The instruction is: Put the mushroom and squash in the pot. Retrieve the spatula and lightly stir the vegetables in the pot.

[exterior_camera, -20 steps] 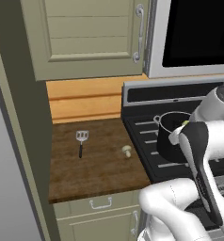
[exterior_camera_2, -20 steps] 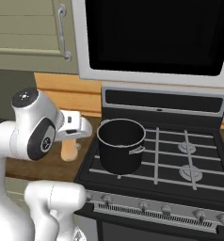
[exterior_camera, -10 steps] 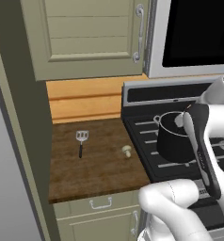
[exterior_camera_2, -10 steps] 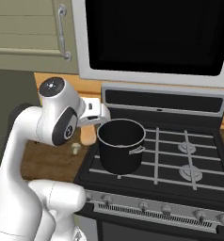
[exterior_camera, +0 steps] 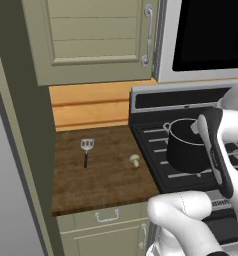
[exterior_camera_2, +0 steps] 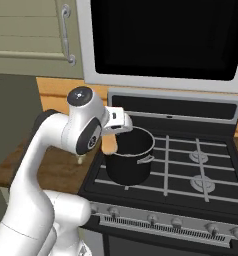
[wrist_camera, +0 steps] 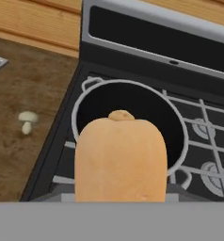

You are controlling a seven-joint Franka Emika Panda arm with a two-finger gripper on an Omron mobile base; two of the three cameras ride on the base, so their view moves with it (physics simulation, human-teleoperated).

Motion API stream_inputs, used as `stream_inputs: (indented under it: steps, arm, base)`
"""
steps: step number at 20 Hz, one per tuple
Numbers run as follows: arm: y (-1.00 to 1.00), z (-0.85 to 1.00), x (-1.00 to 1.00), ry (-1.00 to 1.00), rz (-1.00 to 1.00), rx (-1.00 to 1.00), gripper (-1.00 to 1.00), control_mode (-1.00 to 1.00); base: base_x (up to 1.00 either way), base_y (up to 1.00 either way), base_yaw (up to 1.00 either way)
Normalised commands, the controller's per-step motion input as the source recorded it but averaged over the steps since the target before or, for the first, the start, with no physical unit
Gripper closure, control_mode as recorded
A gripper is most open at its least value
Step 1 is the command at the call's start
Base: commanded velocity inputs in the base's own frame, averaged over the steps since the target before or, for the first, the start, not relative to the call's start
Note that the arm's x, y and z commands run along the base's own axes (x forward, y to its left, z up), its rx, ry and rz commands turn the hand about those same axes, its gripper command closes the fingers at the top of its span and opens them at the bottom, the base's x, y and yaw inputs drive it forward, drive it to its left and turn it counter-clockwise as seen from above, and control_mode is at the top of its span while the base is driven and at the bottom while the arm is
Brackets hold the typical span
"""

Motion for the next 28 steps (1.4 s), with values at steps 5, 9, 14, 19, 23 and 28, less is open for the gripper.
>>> stream_inputs:
  steps: [5, 9, 14, 19, 23, 28]
  arm:
    - [-0.14, -0.09, 0.33, 0.0, 0.0, 0.02, 1.0, -1.0]
    - [0.0, -0.2, 0.45, 0.0, 0.0, 0.02, 1.0, -1.0]
    - [-0.04, -0.35, 0.34, 0.0, 0.0, 0.03, 1.0, -1.0]
    - [-0.1, -0.34, 0.32, 0.0, 0.0, 0.02, 1.0, -1.0]
    - [-0.09, -0.18, 0.3, 0.0, 0.0, 0.0, 1.0, -1.0]
    - [-0.07, -0.13, 0.2, 0.0, 0.0, 0.0, 1.0, -1.0]
  base:
    - [0.0, 0.0, 0.0]
    - [0.0, 0.0, 0.0]
    - [0.0, 0.0, 0.0]
    - [0.0, 0.0, 0.0]
    - [0.0, 0.0, 0.0]
    - [0.0, 0.0, 0.0]
